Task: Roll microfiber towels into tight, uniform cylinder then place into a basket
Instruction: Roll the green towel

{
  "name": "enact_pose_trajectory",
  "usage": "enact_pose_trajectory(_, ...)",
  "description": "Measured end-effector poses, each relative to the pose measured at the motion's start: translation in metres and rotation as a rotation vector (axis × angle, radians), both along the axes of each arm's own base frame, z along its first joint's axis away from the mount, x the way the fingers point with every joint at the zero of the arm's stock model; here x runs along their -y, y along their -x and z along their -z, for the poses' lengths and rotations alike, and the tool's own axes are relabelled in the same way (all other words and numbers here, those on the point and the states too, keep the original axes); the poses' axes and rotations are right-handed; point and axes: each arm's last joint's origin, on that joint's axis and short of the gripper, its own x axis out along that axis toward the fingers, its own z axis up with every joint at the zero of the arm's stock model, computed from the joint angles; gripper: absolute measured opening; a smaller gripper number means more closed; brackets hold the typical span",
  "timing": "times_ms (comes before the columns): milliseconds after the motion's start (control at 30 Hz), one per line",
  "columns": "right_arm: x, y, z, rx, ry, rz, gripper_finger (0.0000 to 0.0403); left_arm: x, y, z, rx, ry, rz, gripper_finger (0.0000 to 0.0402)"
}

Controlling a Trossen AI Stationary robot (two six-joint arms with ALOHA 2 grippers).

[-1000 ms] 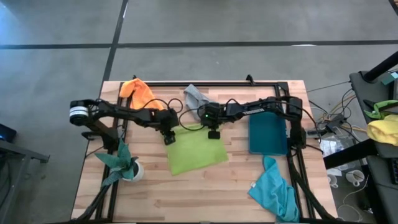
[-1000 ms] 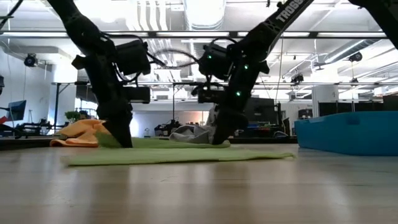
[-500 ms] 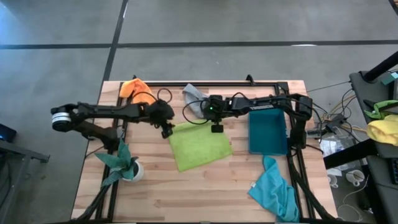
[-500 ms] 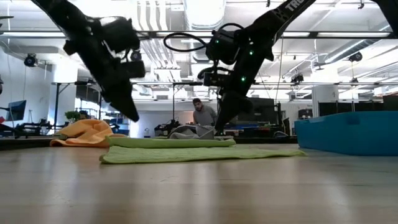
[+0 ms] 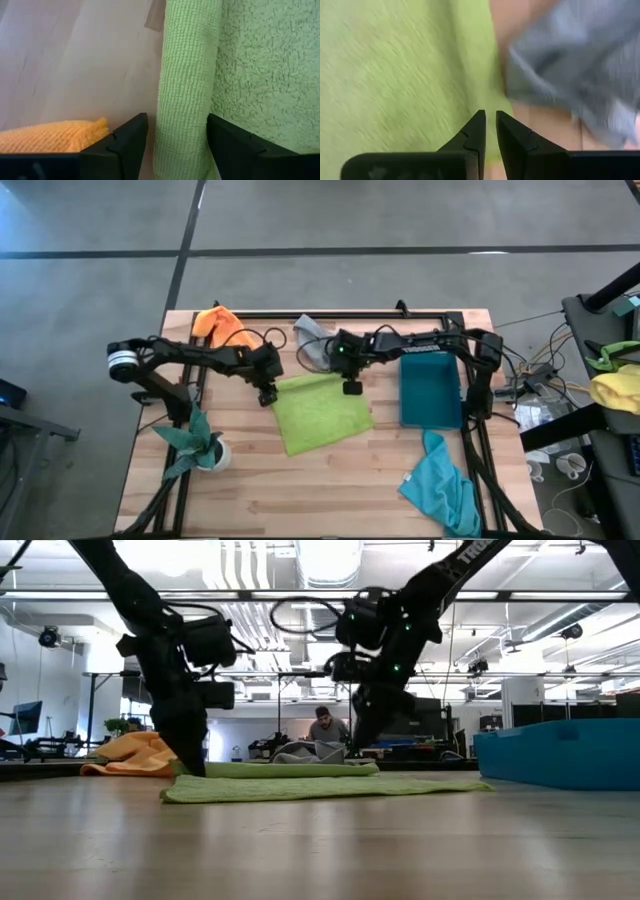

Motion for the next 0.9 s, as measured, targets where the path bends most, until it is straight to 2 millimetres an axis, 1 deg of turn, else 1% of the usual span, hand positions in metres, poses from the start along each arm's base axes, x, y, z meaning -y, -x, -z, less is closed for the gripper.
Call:
enact_pose_trajectory(67, 0.008, 0.005, 0.002, -0.032, -0.008, 0.0, 0.0052, 0.0, 0.0, 0.0, -0.001, -0.001, 0.002, 0.0189)
enact_pose_trajectory(167, 0.015, 0.005, -0.002, -0.028, -0.005, -0.007, 0.0084, 0.0, 0.0, -0.001, 0.005, -0.003, 0.001, 0.0189)
enact_pose_trajectory(333, 0.011, 0.009, 0.0, -0.076, -0.014, -0.11, 0.0149, 0.0, 0.0, -0.008, 0.025, -0.008, -0.003, 0.0189)
enact_pose_trajectory(433, 0.005, 0.01, 0.004, -0.089, -0.001, -0.184, 0.0168, 0.0, -0.001, -0.016, 0.067, -0.042, 0.016, 0.0189)
enact_pose_trajectory(500, 0.004, 0.01, 0.007, -0.103, 0.047, -0.2, 0.0169, 0.0, 0.0, -0.016, 0.055, -0.086, 0.061, 0.0189)
enact_pose_trajectory(600, 0.005, 0.007, 0.011, -0.107, 0.108, -0.215, 0.0159, 0.001, 0.002, -0.014, 0.033, -0.105, 0.107, 0.0189)
enact_pose_trajectory(733, 0.003, 0.005, 0.016, -0.12, 0.126, -0.232, 0.0143, 0.002, 0.004, -0.014, 0.015, -0.094, 0.112, 0.0189)
enact_pose_trajectory(900, -0.001, 0.003, 0.019, -0.134, 0.131, -0.248, 0.0137, 0.006, 0.011, -0.019, -0.032, -0.072, 0.12, 0.0189)
